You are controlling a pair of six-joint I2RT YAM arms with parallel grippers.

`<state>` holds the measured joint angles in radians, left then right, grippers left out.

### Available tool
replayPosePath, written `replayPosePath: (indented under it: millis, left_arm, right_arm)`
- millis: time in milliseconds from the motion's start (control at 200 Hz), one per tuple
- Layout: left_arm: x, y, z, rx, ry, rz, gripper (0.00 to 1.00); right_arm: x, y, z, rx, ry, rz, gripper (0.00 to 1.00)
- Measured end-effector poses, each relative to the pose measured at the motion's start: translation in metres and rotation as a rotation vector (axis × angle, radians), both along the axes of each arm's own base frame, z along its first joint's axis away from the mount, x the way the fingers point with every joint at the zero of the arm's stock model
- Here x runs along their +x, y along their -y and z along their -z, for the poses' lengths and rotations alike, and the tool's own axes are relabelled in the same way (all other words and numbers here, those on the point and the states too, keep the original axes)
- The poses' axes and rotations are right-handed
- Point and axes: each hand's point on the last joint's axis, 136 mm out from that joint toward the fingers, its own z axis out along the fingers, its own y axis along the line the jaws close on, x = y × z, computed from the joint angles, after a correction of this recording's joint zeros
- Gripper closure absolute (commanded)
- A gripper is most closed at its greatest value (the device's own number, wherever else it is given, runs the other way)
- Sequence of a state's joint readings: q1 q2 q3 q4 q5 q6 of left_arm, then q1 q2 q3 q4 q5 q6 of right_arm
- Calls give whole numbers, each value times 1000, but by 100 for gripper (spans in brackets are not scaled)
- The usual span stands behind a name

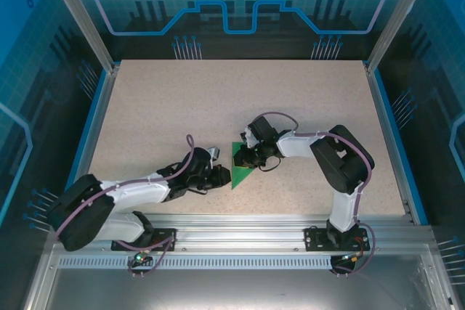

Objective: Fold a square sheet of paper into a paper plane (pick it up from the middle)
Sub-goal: Fourth fold the wing at the center of the table.

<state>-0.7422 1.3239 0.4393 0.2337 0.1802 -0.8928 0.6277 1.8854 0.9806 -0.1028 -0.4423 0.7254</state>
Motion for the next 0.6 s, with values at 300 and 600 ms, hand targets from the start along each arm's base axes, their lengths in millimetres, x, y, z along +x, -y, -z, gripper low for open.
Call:
replayPosePath:
  millis: [300, 600]
  left_arm:
    - [8, 23, 11, -42, -45, 41, 84]
    - [12, 30, 24, -32, -68, 49, 86]
  right_arm:
    - [0, 0, 1, 2, 2, 1, 84]
    - [0, 0, 0, 5, 1, 1, 84]
